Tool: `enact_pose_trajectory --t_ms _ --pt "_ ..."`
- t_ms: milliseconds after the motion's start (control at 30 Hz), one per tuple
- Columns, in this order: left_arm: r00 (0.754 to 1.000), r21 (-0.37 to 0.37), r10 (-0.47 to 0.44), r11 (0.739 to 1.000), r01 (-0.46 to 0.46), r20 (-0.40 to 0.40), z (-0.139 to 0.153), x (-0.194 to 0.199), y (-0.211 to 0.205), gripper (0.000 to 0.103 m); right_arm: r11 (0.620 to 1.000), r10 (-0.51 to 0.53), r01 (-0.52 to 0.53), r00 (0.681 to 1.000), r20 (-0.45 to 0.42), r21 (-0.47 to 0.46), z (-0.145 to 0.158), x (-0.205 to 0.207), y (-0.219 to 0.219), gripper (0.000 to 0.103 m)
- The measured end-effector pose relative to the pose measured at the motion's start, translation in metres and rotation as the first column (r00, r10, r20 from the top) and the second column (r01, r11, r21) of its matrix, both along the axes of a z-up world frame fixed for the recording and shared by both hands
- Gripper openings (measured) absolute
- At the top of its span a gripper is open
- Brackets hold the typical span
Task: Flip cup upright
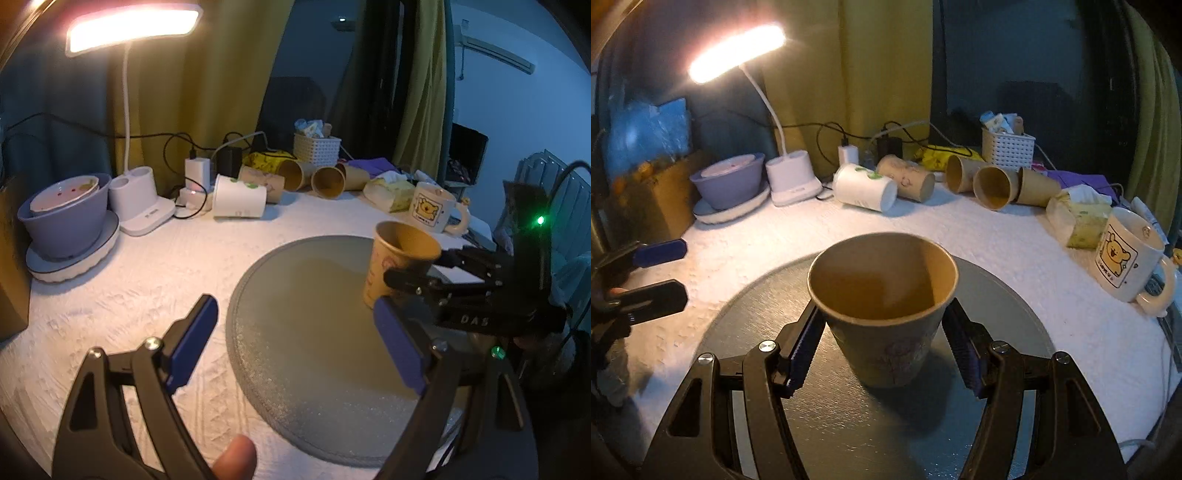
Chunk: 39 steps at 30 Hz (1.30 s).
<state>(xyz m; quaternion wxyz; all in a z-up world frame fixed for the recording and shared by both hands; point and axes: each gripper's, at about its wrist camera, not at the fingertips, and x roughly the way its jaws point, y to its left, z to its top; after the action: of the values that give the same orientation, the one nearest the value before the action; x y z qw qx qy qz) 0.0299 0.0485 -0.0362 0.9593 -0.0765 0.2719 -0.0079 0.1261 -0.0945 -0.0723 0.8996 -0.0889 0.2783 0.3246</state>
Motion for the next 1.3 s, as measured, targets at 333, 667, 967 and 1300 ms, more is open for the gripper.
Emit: enact_pose_trajectory --t_ms 333,667,967,1300 --pt "1.000 -0.015 -0.015 1.000 0.015 -0.019 -0.002 0.000 -0.007 0.087 0.997 -0.062 0.061 0.998 -0.004 -0.040 -0.002 -0.015 -0.008 0.076" --pt "0.996 -0.012 -0.081 0.997 0.081 0.025 0.006 -0.010 -0.023 0.087 0.996 -0.092 0.092 0.995 -0.034 -0.010 0.010 -0.046 -0.029 0.076" --pt "0.991 -0.006 -0.101 0.995 0.102 0.087 0.020 -0.024 -0.047 0.087 0.992 -0.120 0.120 0.993 0.000 0.027 0.033 -0.074 -0.049 0.076" --pt "0.983 -0.021 -0.071 0.997 0.076 0.172 0.049 -0.039 -0.057 0.087 0.985 -0.165 0.161 0.984 0.064 0.063 0.059 -0.094 -0.071 0.076"
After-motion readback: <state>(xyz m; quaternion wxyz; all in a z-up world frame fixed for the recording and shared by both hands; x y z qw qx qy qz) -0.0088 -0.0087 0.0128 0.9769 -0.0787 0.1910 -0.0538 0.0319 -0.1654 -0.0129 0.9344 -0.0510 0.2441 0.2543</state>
